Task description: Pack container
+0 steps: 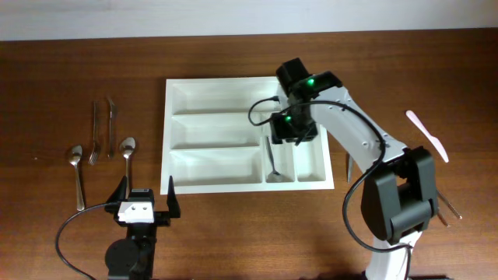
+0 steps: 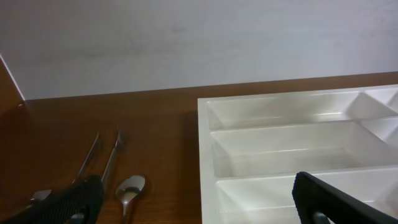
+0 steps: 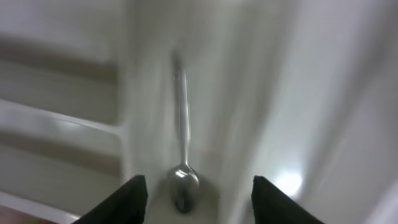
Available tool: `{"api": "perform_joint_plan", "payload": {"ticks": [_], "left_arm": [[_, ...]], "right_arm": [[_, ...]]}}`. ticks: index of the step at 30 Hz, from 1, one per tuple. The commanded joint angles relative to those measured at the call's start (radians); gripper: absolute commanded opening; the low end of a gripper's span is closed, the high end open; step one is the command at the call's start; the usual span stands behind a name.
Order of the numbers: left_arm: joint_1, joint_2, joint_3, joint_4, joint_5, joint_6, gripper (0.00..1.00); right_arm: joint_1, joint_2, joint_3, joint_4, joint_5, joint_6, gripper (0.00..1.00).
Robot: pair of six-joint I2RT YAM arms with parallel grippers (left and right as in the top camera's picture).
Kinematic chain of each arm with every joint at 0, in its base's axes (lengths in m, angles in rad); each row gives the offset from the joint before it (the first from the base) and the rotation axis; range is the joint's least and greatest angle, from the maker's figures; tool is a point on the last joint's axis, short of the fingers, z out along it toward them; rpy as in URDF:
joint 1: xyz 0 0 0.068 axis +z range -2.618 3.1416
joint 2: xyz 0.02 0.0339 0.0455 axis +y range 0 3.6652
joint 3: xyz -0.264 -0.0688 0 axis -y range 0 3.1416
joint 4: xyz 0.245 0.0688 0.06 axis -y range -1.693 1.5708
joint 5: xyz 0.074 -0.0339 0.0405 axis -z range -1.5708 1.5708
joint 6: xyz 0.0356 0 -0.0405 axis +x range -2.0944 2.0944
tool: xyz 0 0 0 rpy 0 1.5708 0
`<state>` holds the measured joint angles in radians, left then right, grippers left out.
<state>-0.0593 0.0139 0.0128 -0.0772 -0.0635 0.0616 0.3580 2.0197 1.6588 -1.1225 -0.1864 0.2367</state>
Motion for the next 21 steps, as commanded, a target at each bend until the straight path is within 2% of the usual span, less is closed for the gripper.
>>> {"api": "perform_joint_plan", "payload": {"ticks": [1, 4, 5, 9, 15, 16, 18, 19, 21], "left_arm": [[0.004, -0.008, -0.003, 0.001, -0.011, 0.015, 0.99], [0.004, -0.008, -0.003, 0.001, -0.011, 0.015, 0.99], [0.004, -0.008, -0.003, 0.001, -0.011, 0.015, 0.99], [0.004, -0.008, -0.003, 0.001, -0.011, 0.016, 0.99], [0.004, -0.008, -0.003, 0.001, -0.011, 0.015, 0.99], [0.004, -0.008, -0.003, 0.001, -0.011, 0.015, 0.99], [0.004, -0.008, -0.003, 0.001, -0.011, 0.015, 0.99], [0.004, -0.008, -0.003, 0.001, -0.011, 0.015, 0.99], [0.004, -0.008, -0.003, 0.001, -0.011, 0.015, 0.99]], "right_arm": [[-0.123, -0.032, 0.054, -0.060, 0.056, 0.004, 0.57], [-0.220, -0.058, 0.075, -0.135, 0.078, -0.040, 0.62], [-0.251, -0.068, 0.075, -0.154, 0.088, -0.060, 0.68], [-0.326, -0.075, 0.072, -0.207, 0.116, -0.137, 1.00], [-0.355, -0.067, -0.009, -0.162, 0.173, -0.158, 0.99], [-0.364, -0.067, -0.055, -0.117, 0.173, -0.158, 0.97], [-0.375, -0.067, -0.107, -0.078, 0.180, -0.158, 0.65], [-0.384, -0.067, -0.138, -0.053, 0.180, -0.156, 0.54], [-0.401, -0.067, -0.190, -0.005, 0.180, -0.151, 0.53]]}}
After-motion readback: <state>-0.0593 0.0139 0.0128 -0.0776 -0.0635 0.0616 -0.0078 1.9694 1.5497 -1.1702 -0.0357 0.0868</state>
